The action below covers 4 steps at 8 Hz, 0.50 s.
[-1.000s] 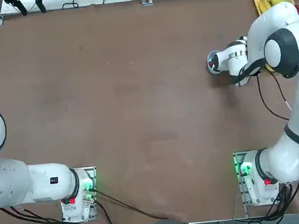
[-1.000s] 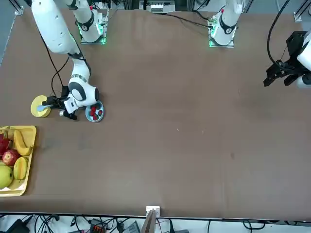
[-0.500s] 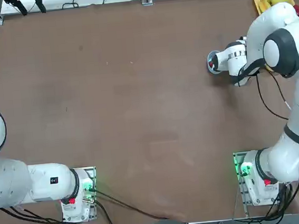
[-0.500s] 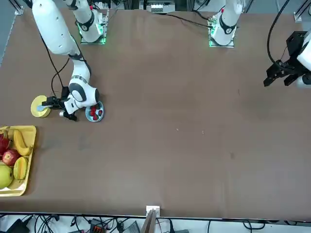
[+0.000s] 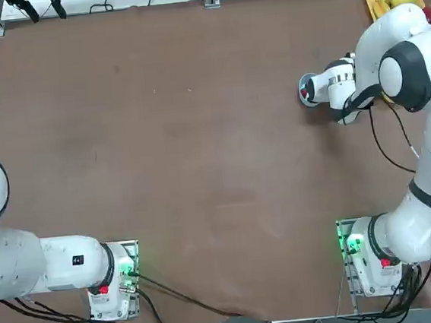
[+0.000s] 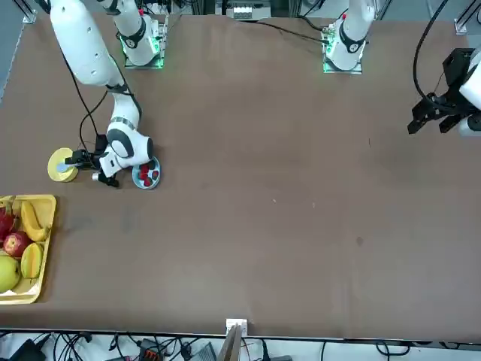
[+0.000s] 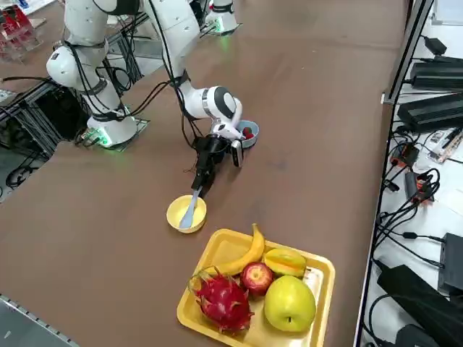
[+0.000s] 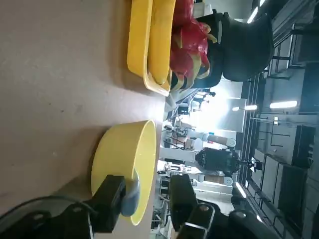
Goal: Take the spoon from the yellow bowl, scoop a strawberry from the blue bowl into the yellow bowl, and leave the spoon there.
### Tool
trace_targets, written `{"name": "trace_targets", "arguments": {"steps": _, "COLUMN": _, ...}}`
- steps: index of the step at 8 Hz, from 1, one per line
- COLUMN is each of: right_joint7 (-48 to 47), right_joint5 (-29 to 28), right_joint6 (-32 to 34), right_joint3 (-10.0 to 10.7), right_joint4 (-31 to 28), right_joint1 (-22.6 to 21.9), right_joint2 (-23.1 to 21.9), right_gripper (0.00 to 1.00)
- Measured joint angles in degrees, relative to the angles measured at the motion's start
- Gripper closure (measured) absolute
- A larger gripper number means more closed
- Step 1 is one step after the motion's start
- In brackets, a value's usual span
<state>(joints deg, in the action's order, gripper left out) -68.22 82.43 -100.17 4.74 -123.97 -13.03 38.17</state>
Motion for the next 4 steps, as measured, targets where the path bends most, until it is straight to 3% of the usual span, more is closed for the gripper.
{"name": "trace_targets", "arguments": {"steps": 4, "right_joint7": -0.01, "right_joint5": 0.00, "right_joint6": 0.02, "right_joint3": -0.03, "right_joint4": 0.06, "right_joint1": 0.00, "right_joint2": 0.00, "right_gripper": 0.48}}
